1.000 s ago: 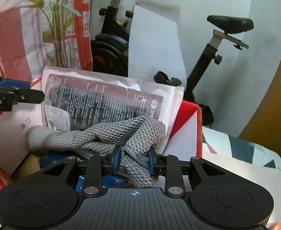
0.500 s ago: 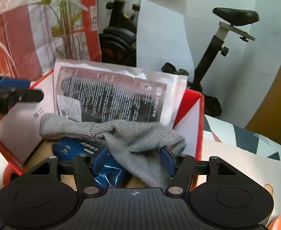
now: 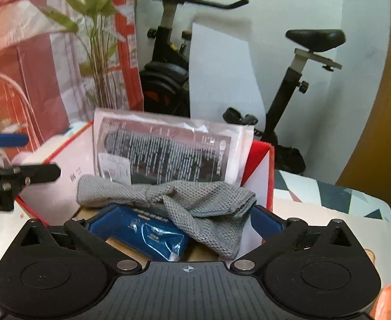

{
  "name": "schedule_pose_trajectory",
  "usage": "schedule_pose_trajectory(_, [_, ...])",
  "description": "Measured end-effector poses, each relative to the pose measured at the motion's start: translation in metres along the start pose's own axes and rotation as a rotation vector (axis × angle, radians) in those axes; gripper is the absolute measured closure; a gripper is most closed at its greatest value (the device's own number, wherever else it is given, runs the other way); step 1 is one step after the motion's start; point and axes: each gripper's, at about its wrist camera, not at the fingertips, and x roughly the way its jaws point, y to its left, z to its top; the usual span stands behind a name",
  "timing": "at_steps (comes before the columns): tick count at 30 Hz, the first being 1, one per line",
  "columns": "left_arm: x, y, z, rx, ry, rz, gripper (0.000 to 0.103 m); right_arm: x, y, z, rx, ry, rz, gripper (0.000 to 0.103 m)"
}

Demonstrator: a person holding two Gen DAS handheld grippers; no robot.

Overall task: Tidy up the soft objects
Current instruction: 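Lower the grey cloth into the red box and open both tools, then move both tools from the box to the black eye mask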

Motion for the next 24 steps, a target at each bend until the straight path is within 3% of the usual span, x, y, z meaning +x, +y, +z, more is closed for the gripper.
schedule_pose_trajectory(14, [-0.054,-0.013,-0.015,-0.037,-0.029,0.041,0.0,-0.053,0.016,-0.028,0.05,-0.037,-0.003,0.0])
schedule_pose_trajectory(24, [-0.105,-0.014,-0.062,-0.115,-0.021,0.056,0.0,-0.086,0.04,-0.082,0.06,-0.039,0.028,0.0])
